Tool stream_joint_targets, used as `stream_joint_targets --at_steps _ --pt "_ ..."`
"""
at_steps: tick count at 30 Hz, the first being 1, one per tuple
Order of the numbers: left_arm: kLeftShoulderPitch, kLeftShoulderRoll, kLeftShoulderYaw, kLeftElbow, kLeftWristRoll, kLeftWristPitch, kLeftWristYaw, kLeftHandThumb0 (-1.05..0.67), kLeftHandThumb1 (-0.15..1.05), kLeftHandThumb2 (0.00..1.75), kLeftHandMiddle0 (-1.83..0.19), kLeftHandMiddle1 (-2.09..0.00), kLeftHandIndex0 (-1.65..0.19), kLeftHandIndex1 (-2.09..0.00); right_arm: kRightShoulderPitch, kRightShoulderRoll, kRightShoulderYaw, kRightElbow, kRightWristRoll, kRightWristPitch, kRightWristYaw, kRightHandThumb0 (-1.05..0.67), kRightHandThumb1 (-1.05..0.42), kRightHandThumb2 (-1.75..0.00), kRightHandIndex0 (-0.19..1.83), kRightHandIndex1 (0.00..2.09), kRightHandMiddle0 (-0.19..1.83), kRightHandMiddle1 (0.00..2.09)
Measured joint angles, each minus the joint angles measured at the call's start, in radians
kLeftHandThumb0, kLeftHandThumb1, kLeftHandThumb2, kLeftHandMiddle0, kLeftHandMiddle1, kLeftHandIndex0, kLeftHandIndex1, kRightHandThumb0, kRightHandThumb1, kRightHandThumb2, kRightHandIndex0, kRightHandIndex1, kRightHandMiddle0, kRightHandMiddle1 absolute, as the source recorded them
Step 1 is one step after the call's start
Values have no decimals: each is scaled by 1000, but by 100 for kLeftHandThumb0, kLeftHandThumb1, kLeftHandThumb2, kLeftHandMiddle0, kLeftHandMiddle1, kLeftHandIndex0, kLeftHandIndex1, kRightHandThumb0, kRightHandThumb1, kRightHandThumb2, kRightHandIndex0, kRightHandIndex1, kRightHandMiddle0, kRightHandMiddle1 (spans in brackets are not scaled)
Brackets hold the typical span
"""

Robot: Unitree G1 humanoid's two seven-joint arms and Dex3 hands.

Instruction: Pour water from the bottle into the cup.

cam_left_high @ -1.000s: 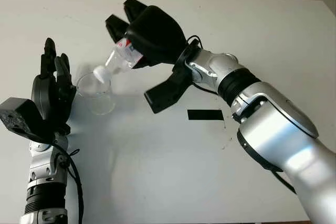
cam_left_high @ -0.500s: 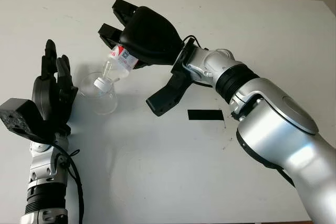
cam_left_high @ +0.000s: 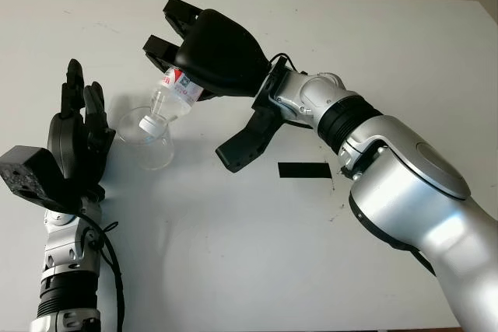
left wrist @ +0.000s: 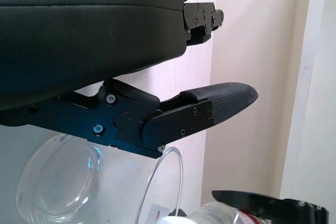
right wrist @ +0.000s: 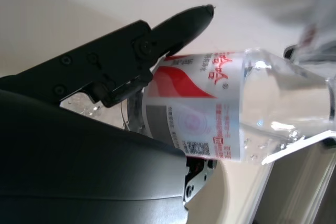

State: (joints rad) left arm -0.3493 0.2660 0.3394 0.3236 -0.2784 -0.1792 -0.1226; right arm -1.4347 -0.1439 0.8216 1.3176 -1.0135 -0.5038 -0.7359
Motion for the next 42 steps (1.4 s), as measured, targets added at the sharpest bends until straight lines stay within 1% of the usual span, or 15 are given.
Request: stream_joint_targets --at_steps 2,3,4,5,8,10,17,20,23,24,28,30,35,38,42 --pt "0 0 0 0 0 0 -2 -71 105 70 4 -5 10 -8 1 6 -56 0 74 -24 71 -24 -103 -6 85 209 33 202" --pt "0 0 0 0 0 0 -2 -72 105 70 4 -5 10 -8 3 9 -84 0 108 -27 105 -24 -104 -6 85 209 27 189" --pt "0 0 0 0 0 0 -2 -72 105 70 4 -5 10 -8 5 12 -112 0 144 -28 140 -21 -104 -6 84 209 21 199" --pt "0 0 0 0 0 0 -1 -72 105 70 4 -5 10 -8 9 13 -138 -1 174 -30 169 -15 -104 -6 85 209 23 204" --pt "0 0 0 0 0 0 -1 -72 105 69 4 -5 10 -8 19 14 -216 -3 265 -34 242 -8 -104 -7 92 209 51 209" --pt "0 0 0 0 0 0 0 -72 105 69 3 -5 9 -9 29 14 -272 -5 327 -38 297 -9 -104 -15 101 209 68 209" --pt "0 0 1 0 -1 -1 -6 -71 105 70 4 -5 10 -8 75 24 -474 -7 562 -14 517 -12 -102 -27 116 209 85 209" --pt "0 0 2 0 -1 -1 -10 -72 105 69 3 -6 10 -8 105 46 -589 -15 695 10 614 -13 -102 -30 118 209 92 209" --pt "0 0 3 0 -1 -1 -10 -72 105 69 2 -6 9 -9 136 68 -709 -32 841 73 736 -16 -104 -30 125 209 108 209" --pt "0 0 4 0 -1 -1 -10 -72 105 68 3 -6 9 -9 147 74 -758 -42 908 107 793 -15 -105 -32 134 209 113 209" --pt "0 1 9 0 -1 -1 -13 -71 105 69 4 -5 10 -8 181 91 -963 -93 1175 320 1002 -15 -105 -36 162 209 127 209" --pt "0 1 13 0 -7 -1 -19 -71 105 69 3 -5 11 -8 214 89 -1033 -144 1268 413 1074 -16 -105 -37 167 209 130 209" --pt "0 1 18 0 -22 -1 -34 -69 105 70 4 -5 12 -8 344 77 -1066 -327 1329 559 1141 -19 -105 -37 170 209 133 209" --pt "0 1 18 0 -22 -1 -38 -69 105 71 4 -5 12 -8 440 57 -1037 -477 1320 632 1157 -21 -105 -36 171 209 134 209" --pt "0 0 16 -2 -22 4 -36 -69 105 71 5 -5 13 -7 585 12 -982 -704 1281 691 1175 -23 -105 -34 165 209 123 209"
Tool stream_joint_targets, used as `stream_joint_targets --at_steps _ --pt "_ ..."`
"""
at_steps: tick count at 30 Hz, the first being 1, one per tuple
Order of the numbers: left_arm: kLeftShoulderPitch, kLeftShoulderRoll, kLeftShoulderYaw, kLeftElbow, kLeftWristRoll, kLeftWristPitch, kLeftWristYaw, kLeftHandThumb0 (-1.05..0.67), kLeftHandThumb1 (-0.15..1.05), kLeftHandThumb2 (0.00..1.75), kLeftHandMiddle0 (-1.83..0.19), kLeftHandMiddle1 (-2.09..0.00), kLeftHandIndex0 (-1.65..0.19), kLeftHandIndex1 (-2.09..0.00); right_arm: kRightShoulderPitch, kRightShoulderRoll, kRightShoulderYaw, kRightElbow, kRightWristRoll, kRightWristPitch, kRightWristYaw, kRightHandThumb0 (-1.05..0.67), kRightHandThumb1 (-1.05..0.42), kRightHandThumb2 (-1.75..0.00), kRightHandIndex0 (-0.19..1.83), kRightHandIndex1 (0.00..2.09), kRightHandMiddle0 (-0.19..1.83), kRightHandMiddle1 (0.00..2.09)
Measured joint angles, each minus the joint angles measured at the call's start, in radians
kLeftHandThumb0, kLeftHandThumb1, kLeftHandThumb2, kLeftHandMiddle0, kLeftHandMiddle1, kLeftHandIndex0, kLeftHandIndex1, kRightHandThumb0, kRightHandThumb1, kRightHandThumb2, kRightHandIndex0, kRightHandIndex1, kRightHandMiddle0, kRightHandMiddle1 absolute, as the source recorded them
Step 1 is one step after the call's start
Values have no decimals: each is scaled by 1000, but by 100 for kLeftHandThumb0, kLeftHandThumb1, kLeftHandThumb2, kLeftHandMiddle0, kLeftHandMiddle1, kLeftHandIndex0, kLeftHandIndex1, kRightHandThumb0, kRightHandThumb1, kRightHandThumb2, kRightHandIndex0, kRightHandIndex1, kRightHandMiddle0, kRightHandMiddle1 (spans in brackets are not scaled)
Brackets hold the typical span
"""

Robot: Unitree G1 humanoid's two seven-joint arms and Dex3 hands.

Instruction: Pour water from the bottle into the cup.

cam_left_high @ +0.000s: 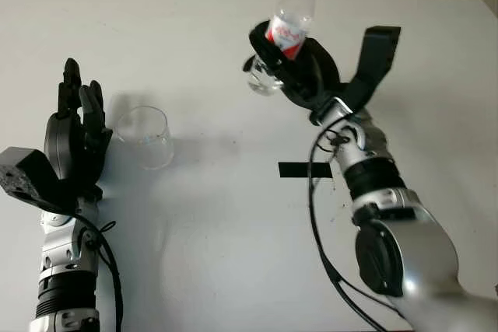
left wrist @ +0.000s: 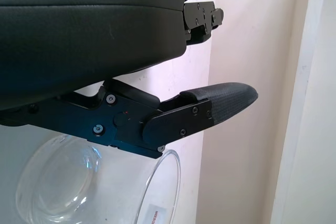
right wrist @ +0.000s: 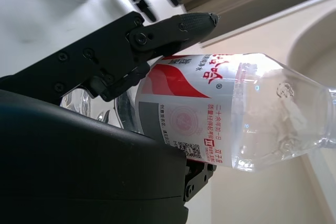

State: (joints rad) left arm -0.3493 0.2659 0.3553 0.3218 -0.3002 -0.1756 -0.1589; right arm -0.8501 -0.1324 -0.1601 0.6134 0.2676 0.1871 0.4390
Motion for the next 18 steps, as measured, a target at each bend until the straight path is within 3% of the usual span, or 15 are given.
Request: stream_joint_targets --at_steps 2,6,8,10,12,15,18 --pt "1 0 1 -1 0 2 -1 -69 105 71 6 -4 14 -7 78 -42 32 -97 -29 5 33 -26 -105 -32 154 209 110 209" --pt "4 1 2 -3 -1 4 -5 -70 105 72 7 -4 15 -6 213 -112 67 -270 -62 3 83 -22 -105 -23 84 209 36 209" --pt "5 1 2 -5 -1 4 -10 -69 105 73 8 -4 16 -6 275 -132 70 -354 -72 -17 82 -20 -105 -22 64 209 25 209" --pt "5 1 2 -7 -1 4 -16 -69 105 73 8 -4 16 -5 332 -141 77 -431 -108 -59 47 -20 -105 -24 87 209 45 209" --pt "6 1 2 -8 -1 4 -19 -70 105 73 8 -4 16 -6 389 -142 91 -496 -169 -133 -4 -20 -105 -26 98 209 56 209" --pt "6 2 5 -8 -1 4 -22 -69 105 75 9 -4 16 -6 463 -139 118 -560 -209 -210 -34 -21 -105 -27 92 209 51 209" --pt "6 6 11 -7 -3 4 -32 -68 105 76 8 -5 15 -6 515 -118 128 -600 -180 -192 -36 -21 -105 -29 93 209 36 209"
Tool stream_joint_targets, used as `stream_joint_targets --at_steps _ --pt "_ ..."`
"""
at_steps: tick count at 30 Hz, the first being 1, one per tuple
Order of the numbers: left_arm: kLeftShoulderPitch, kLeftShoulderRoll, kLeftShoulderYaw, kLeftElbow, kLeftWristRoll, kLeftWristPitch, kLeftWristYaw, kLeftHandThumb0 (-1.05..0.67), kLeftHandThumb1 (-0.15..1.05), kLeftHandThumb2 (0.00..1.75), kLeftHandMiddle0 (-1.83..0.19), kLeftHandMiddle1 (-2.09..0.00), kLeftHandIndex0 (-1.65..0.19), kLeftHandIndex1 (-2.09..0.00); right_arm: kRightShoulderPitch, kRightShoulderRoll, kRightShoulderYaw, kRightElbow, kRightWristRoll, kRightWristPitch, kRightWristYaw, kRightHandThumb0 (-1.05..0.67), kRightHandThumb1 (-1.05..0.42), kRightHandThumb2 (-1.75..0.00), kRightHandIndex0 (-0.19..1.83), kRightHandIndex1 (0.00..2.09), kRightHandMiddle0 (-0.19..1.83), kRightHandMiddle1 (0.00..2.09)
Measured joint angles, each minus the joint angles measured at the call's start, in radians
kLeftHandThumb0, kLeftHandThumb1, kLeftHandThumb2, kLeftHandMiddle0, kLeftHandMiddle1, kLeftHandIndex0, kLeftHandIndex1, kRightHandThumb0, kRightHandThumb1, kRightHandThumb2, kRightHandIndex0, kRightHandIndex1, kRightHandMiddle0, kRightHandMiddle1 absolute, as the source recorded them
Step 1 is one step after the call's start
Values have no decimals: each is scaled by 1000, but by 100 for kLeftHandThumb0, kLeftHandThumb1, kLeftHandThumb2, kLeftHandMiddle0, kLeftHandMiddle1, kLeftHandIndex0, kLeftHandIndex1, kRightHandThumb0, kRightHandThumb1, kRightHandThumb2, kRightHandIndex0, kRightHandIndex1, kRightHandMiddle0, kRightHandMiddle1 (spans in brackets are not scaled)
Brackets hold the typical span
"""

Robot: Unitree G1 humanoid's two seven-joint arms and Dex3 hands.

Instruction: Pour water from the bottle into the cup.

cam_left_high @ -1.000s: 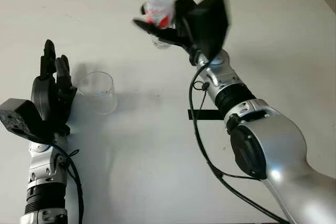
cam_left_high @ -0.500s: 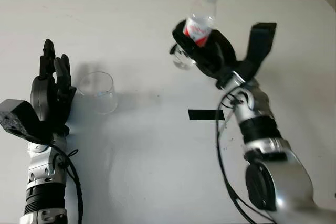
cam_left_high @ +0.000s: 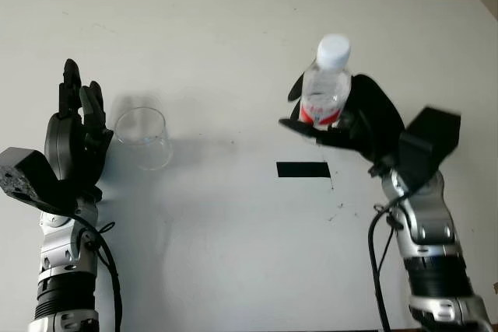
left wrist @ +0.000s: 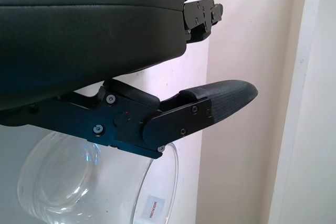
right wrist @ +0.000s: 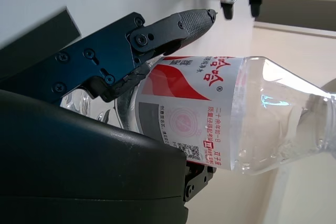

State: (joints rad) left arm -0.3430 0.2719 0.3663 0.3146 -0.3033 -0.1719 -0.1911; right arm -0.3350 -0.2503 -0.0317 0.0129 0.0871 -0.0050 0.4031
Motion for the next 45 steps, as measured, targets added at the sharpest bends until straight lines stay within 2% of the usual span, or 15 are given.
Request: stream_joint_targets --at_steps 2,4,5,9,12,13,23,29,34,37,39,41,44,45 --pt "0 3 4 1 -4 0 -7 -67 105 76 8 -5 15 -6 22 17 4 -17 23 40 -5 -21 -105 -30 94 209 19 209" --pt "0 9 7 1 -6 0 -8 -68 105 76 8 -5 15 -6 38 31 8 -23 42 82 -16 -20 -105 -33 86 209 -8 209" --pt "0 11 9 1 -7 1 -8 -68 105 76 8 -5 15 -6 46 37 9 -24 46 98 -21 -20 -105 -34 78 209 -13 209" --pt "1 13 10 0 -11 8 -8 -67 105 76 8 -5 15 -6 76 45 24 -25 47 127 -37 -20 -105 -36 17 209 -19 209" --pt "3 13 11 -4 -16 14 -7 -67 105 76 8 -5 15 -6 78 62 28 -19 58 167 -50 -21 -105 -37 -13 209 -19 209" --pt "4 13 11 -9 -17 17 -7 -67 105 76 8 -5 15 -6 78 66 28 -16 66 183 -54 -21 -105 -37 -16 209 -19 209" --pt "27 13 10 -44 -10 34 -1 -67 105 81 12 -4 18 -4 58 90 25 15 98 251 -90 -22 -105 -40 -19 209 -19 209" --pt "34 17 11 -51 -11 36 -7 -67 105 81 12 -5 19 -4 50 90 27 64 57 183 -103 -23 -105 -39 -19 209 -19 209" --pt "34 18 11 -51 -11 36 -14 -67 105 81 12 -5 18 -5 49 90 26 72 45 173 -111 -26 -105 -37 -19 209 -19 209" --pt "34 18 12 -51 -11 36 -14 -67 105 81 12 -5 18 -4 49 90 26 71 37 173 -121 -27 -105 -32 -19 209 -19 209" --pt "35 18 12 -52 -11 38 -13 -67 105 82 12 -5 18 -5 52 87 26 70 26 163 -122 -29 -105 -22 -19 209 -19 209" --pt "34 18 12 -52 -11 39 -13 -66 105 82 12 -5 18 -5 64 80 28 70 5 125 -121 -37 -102 -12 -19 209 -19 209" --pt "35 18 13 -52 -11 39 -13 -67 105 82 12 -5 18 -5 93 75 27 79 -5 49 -112 -45 -99 -7 -19 209 -19 209" --pt "34 18 13 -52 -11 39 -13 -67 105 82 12 -5 18 -5 98 74 27 81 -4 40 -104 -51 -98 -6 -18 172 -19 175"
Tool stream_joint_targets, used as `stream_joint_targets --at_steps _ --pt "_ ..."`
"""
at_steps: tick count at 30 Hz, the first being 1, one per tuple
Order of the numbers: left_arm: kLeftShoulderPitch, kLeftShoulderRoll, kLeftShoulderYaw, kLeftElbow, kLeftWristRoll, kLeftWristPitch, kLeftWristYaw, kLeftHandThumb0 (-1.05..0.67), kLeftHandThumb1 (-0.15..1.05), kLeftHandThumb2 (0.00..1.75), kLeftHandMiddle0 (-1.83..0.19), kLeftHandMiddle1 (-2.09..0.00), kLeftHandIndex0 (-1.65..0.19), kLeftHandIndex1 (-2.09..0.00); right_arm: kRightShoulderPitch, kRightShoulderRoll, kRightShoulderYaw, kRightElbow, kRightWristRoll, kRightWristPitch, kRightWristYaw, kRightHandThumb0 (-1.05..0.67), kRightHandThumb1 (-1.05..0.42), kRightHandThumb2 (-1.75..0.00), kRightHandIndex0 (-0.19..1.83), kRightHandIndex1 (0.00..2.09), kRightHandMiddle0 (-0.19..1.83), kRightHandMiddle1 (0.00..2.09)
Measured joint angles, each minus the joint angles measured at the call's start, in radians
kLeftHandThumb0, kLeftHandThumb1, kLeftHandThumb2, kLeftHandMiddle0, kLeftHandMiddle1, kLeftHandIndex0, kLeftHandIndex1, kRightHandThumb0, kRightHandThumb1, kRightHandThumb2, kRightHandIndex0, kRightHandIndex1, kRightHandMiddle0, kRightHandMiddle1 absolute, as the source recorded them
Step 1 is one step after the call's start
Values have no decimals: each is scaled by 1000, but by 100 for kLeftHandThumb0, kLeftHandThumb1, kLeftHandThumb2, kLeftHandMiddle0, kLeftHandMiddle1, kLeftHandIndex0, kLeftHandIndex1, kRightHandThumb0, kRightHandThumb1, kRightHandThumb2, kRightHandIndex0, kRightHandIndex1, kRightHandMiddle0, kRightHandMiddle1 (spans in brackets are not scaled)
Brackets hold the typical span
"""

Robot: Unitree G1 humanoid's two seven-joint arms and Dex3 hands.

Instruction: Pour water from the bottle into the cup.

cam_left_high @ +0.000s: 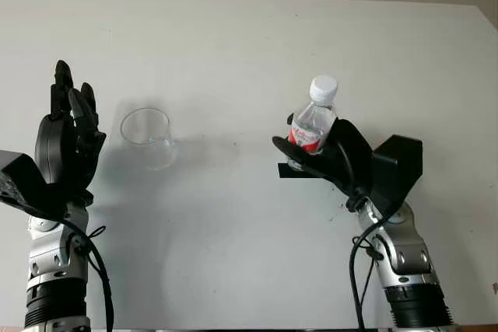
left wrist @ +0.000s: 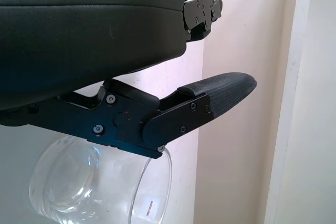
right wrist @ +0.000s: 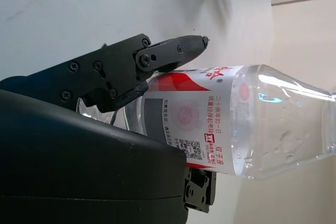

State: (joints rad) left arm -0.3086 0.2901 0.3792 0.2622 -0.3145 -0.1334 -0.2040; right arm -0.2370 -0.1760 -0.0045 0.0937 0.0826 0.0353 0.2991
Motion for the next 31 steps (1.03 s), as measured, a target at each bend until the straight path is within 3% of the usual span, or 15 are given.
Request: stream_joint_targets --at_steps 1,2,3,5,6,12,20,31 --pt "0 0 0 0 0 0 0 -67 105 82 12 -5 18 -5 5 -4 0 1 2 -1 12 -55 -97 -6 -14 138 -17 144" --pt "0 0 0 0 0 0 0 -67 105 82 12 -5 18 -5 13 -14 0 0 5 -2 31 -59 -97 -6 -3 85 -10 94" --pt "0 0 2 2 0 -1 0 -67 105 82 12 -5 18 -5 14 -25 0 -2 7 -4 48 -60 -98 -5 6 57 -1 66" --pt "0 0 3 2 0 -1 -1 -67 105 82 12 -5 18 -5 21 -52 0 -7 7 -18 86 -68 -97 -5 -2 17 -12 24" --pt "0 0 4 2 0 -1 -3 -67 105 82 12 -5 18 -5 28 -64 1 -11 7 -28 103 -71 -97 -5 -5 11 -15 17" --pt "-1 0 6 -3 0 32 17 -67 105 80 9 -6 16 -6 86 -83 16 -15 -57 -139 88 -94 -99 -6 -19 0 -19 0" --pt "-1 0 8 -10 0 40 18 -66 105 81 9 -5 17 -5 114 -106 -3 -11 -87 -258 48 -91 -103 -6 -19 0 -19 0" --pt "-7 0 9 5 4 35 20 -65 105 80 9 -5 17 -5 114 -103 -9 27 -86 -297 2 -87 -102 -5 -19 0 -19 0"
